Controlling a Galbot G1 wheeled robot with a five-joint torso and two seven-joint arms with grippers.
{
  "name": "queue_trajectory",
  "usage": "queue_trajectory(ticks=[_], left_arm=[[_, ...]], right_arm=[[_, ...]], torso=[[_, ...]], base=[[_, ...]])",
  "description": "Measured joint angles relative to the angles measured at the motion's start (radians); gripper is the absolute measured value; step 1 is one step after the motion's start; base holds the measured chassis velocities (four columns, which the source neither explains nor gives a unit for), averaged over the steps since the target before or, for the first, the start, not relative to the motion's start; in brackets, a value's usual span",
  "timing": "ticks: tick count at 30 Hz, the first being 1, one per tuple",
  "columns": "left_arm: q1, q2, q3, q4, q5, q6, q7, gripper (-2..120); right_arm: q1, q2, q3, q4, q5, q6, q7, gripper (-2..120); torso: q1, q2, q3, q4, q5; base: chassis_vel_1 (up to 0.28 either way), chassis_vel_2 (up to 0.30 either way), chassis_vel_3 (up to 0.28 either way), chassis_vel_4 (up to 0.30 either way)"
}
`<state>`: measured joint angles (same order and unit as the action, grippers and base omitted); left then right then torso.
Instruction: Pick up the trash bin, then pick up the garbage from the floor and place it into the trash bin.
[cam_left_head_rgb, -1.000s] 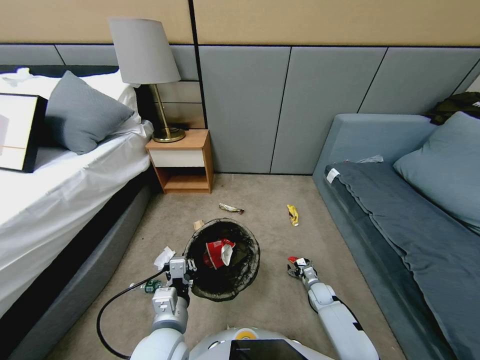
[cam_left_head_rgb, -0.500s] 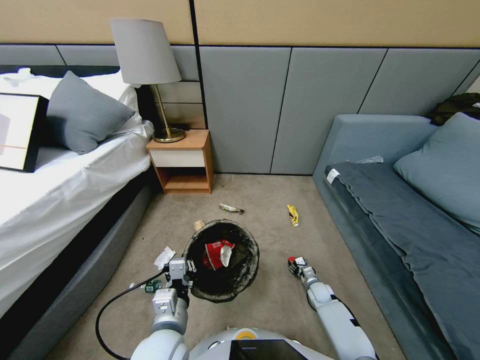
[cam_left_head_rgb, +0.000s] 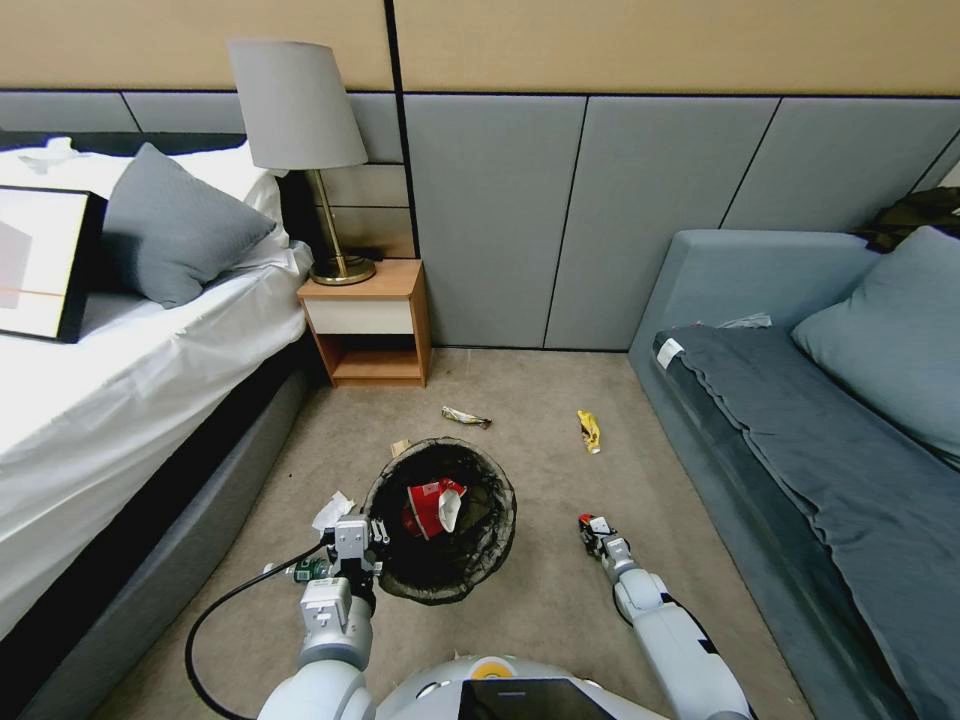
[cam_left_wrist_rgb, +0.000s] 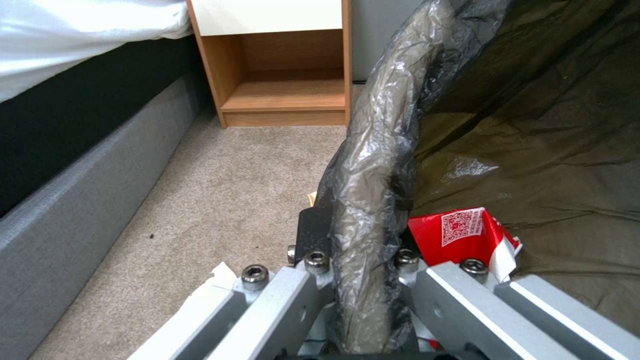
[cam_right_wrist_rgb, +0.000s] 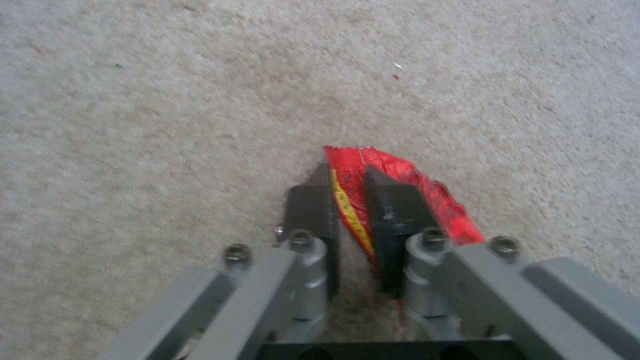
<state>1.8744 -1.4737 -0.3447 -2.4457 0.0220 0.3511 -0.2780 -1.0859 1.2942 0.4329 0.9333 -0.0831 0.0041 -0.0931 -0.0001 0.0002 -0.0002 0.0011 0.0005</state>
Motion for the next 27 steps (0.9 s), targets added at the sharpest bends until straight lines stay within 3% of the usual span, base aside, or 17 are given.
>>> queue_trajectory(ticks=[3,10,20,27], left_arm=[[-0.001,0.002,0.000,0.001,-0.001,0.000,0.000,0],[-0.002,0.003,0.001,0.000,-0.006,0.000,-0.001,0],[-0.003,0.003,0.001,-0.002,-0.009,-0.001,-0.002,0],[-0.004,0.003,0.003,-0.002,-0.009,-0.001,-0.002,0]], right_arm=[[-0.005,-0.002,0.003,-0.003,-0.003,0.007,-0.001,0],[-0.012,-0.007,0.012,-0.005,-0.003,0.020,-0.008,0],[-0.015,-0.007,0.015,-0.001,-0.002,0.036,-0.007,0],[-0.040,-0.008,0.017,0.060,0.023,0.065,0.035,0]], torso=[[0.000,0.000,0.000,0.0000,-0.0003],[0.000,0.000,0.000,-0.0016,-0.0011],[0.000,0.000,0.000,-0.0013,-0.0007],[0.000,0.000,0.001,-0.0034,-0.0009]], base=[[0.000,0.000,0.000,0.000],[0.000,0.000,0.000,0.000],[0.000,0.000,0.000,0.000],[0.000,0.000,0.000,0.000]])
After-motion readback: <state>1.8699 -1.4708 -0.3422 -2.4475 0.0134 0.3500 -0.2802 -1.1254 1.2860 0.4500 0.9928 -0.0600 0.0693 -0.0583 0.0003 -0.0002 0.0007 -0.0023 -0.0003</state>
